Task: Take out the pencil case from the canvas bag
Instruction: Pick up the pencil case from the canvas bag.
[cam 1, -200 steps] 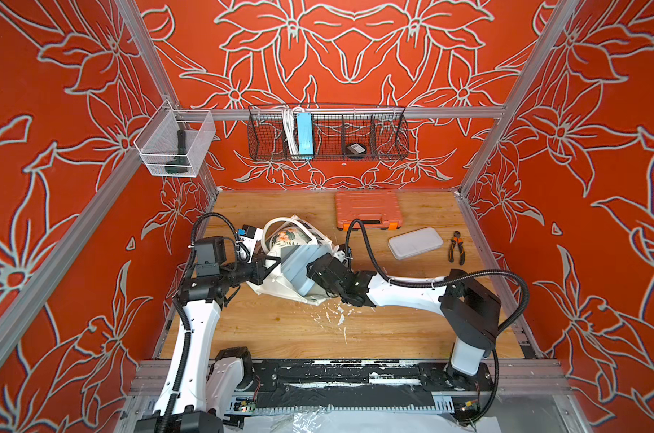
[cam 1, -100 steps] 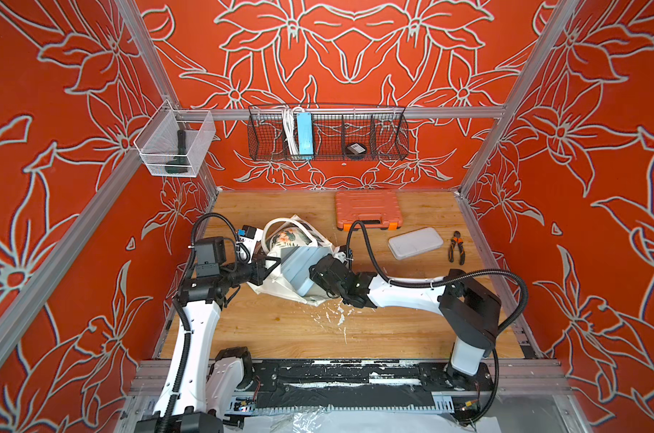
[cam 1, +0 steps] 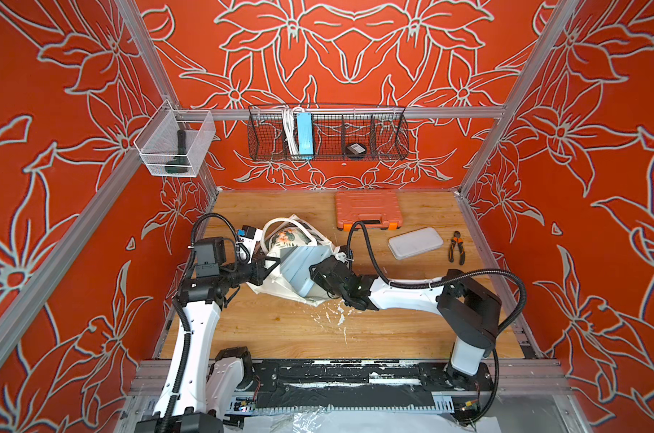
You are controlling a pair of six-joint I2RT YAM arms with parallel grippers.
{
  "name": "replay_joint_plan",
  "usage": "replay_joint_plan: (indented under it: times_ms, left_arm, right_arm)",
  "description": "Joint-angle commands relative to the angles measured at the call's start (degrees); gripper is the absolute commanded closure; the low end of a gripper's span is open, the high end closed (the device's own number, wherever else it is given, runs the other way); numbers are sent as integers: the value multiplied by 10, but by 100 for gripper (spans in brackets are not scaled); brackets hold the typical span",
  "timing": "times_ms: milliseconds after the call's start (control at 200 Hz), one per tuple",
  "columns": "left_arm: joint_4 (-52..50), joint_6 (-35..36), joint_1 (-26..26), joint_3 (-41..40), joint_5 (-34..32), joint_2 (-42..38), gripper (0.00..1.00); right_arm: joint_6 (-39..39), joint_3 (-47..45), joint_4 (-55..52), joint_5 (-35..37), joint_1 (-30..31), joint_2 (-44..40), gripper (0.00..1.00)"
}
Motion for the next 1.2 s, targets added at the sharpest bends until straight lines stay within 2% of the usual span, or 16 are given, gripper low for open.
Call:
replay_joint_plan:
  times_ms: [0,300,435,821,1196]
  left_arm:
    - [17,1,0,5,28,-11,100]
    - [18,-2,0,5,23,-8,100]
    - [19,-6,-1,5,14,-8,100]
    - [20,-14,0,10,-1,-7,100]
    - [-7,-23,0,44,-50,9,100]
  right_arm:
    - [-42,-12,30,-13,3,-14,71]
    - [-74,-27,50,-14,6,-39,74]
    - [-83,-51,98,-24,7,-54,74]
    - [-162,-50,71,-45,10,-97,77]
    - [-240,-33,-4,-57,10,-147,77]
